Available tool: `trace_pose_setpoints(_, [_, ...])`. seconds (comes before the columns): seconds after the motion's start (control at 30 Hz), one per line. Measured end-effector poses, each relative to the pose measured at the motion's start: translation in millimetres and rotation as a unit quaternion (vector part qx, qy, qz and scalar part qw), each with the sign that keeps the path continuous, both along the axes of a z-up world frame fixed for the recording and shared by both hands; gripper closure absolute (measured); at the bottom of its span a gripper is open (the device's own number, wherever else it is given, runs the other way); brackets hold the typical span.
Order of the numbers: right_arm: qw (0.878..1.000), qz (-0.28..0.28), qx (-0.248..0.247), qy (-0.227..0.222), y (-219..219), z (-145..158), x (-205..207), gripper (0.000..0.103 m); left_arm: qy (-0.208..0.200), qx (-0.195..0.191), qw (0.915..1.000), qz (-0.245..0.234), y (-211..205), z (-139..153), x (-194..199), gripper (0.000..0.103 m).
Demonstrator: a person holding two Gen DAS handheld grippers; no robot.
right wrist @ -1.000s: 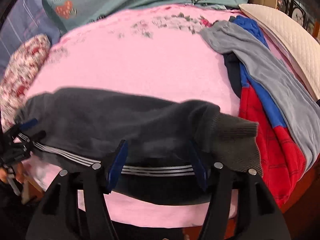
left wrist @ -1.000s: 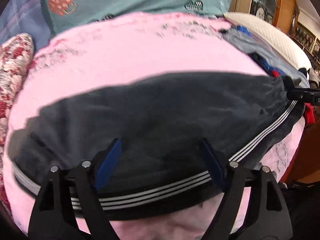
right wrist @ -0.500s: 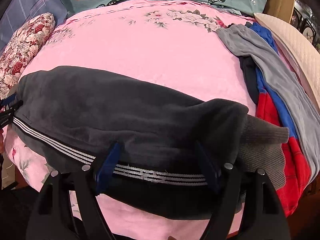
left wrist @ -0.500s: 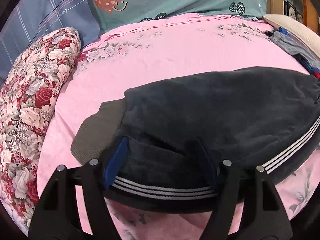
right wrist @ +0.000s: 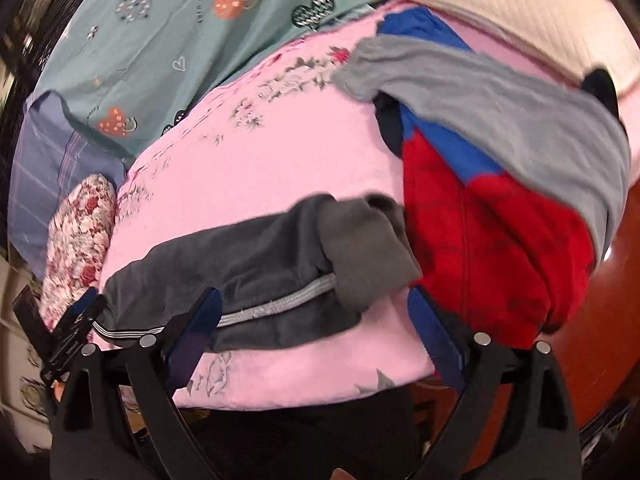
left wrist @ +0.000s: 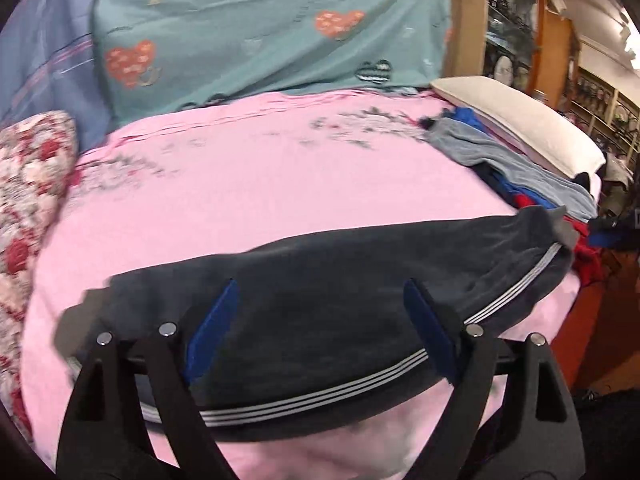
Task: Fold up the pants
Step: 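Grasp the folded cuff end again with the right tool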
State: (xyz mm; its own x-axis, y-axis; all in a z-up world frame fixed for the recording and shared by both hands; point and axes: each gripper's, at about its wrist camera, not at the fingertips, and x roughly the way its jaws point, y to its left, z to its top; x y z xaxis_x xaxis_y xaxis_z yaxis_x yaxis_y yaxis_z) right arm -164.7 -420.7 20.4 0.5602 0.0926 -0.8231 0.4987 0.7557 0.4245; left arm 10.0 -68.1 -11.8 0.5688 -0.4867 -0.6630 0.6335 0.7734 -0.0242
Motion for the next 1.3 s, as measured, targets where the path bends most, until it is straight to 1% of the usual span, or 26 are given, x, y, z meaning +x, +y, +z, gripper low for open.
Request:
trace_pose_setpoints(0.1, [0.999,-0.020,0.028,0.006,-4,-18,-5,0.009,0.011,0.017,0.9993,-0.033,-50,-15,-8,0.017])
trace_pose_setpoints(0.17, [0.999,-0.028,0.046,0.003,-5,-28,-7,0.009,0.010,0.041,0.9981,-0.045,-74,-31,-13,0.017])
trace_pose_setpoints(0.27, [0.998,-0.029,0.051,0.004,-4,-42,3,0.009,-0.014,0.084,0.9954,-0.044,-92,-55,-16,0.017])
trace_pose_setpoints(0.33, [0.999,-0.012,0.032,0.005,2,-46,14,0.009,-0.014,0.097,0.9945,-0.037,-94,-69,-15,0.017])
trace_pose_setpoints(0.37, [1.000,-0.007,0.014,0.006,4,-47,20,0.009,0.000,0.094,0.9950,-0.033,-94,-74,-12,0.017])
trace_pose_setpoints(0.47, [1.000,-0.019,0.002,0.001,1,-53,26,0.010,0.031,0.075,0.9965,-0.020,-89,-75,-4,0.019])
trace_pose_setpoints(0.5, [1.000,-0.020,0.002,-0.001,0,-54,28,0.011,0.036,0.075,0.9963,-0.021,-89,-77,-3,0.022])
trace_pose_setpoints(0.53, [1.000,-0.018,-0.012,0.000,2,-54,29,0.015,0.037,0.076,0.9961,-0.026,-91,-77,-3,0.029])
trace_pose_setpoints(0.57, [1.000,-0.016,-0.025,0.002,4,-54,29,0.028,0.034,0.077,0.9959,-0.031,-93,-78,-6,0.034])
trace_pose_setpoints(0.6, [0.999,-0.007,-0.036,0.002,6,-56,29,0.042,0.034,0.076,0.9956,-0.044,-95,-76,-10,0.051])
trace_pose_setpoints(0.63, [1.000,0.000,-0.028,-0.007,6,-57,27,0.047,0.035,0.075,0.9952,-0.053,-98,-75,-14,0.068])
trace_pose_setpoints(0.67, [1.000,-0.003,-0.021,-0.017,3,-57,24,0.053,0.028,0.080,0.9950,-0.054,-102,-74,-18,0.071])
trace_pose_setpoints(0.7, [1.000,-0.007,-0.013,-0.028,-1,-56,20,0.058,0.021,0.082,0.9949,-0.054,-106,-73,-22,0.081])
trace_pose_setpoints(0.73, [0.999,-0.007,-0.008,-0.038,-3,-55,17,0.060,0.020,0.081,0.9951,-0.053,-109,-72,-23,0.086])
trace_pose_setpoints(0.77, [0.999,-0.006,-0.009,-0.045,-3,-54,16,0.062,0.021,0.075,0.9956,-0.051,-111,-70,-23,0.087])
trace_pose_setpoints(0.8, [0.998,-0.002,-0.017,-0.052,-1,-51,15,0.064,0.025,0.068,0.9961,-0.051,-112,-68,-22,0.091])
trace_pose_setpoints(0.83, [0.998,0.001,-0.027,-0.057,2,-49,14,0.064,0.036,0.054,0.9965,-0.054,-113,-66,-21,0.103])
trace_pose_setpoints(0.87, [0.998,0.003,-0.033,-0.060,4,-48,14,0.065,0.047,0.041,0.9964,-0.057,-113,-63,-22,0.103])
trace_pose_setpoints(0.9, [0.997,0.003,-0.041,-0.063,6,-46,14,0.066,0.045,0.029,0.9970,-0.055,-112,-59,-24,0.103])
trace_pose_setpoints(0.97, [0.996,0.006,-0.060,-0.070,12,-40,12,0.067,0.019,0.019,0.9980,-0.057,-113,-50,-33,0.103])
trace_pose_setpoints(1.0, [0.995,0.008,-0.072,-0.072,15,-37,14,0.067,0.016,0.015,0.9978,-0.062,-114,-49,-35,0.103])
trace_pose_setpoints(1.07, [0.992,0.011,-0.098,-0.078,22,-29,15,0.067,0.022,0.038,0.9974,-0.057,-121,-60,-30,0.103])
trace_pose_setpoints(1.13, [0.989,0.011,-0.127,-0.074,30,-25,18,0.067,0.065,0.059,0.9948,-0.052,-129,-83,-15,0.103])
trace_pose_setpoints(1.17, [0.989,0.010,-0.129,-0.069,31,-27,19,0.067,0.055,0.051,0.9960,-0.049,-127,-85,-14,0.103])
trace_pose_setpoints(1.2, [0.989,0.005,-0.132,-0.062,32,-27,21,0.067,0.052,0.055,0.9959,-0.049,-129,-84,-15,0.103])
trace_pose_setpoints(1.3, [0.985,0.005,-0.158,-0.071,42,-13,25,0.067,0.049,0.059,0.9957,-0.053,-128,-81,-18,0.103])
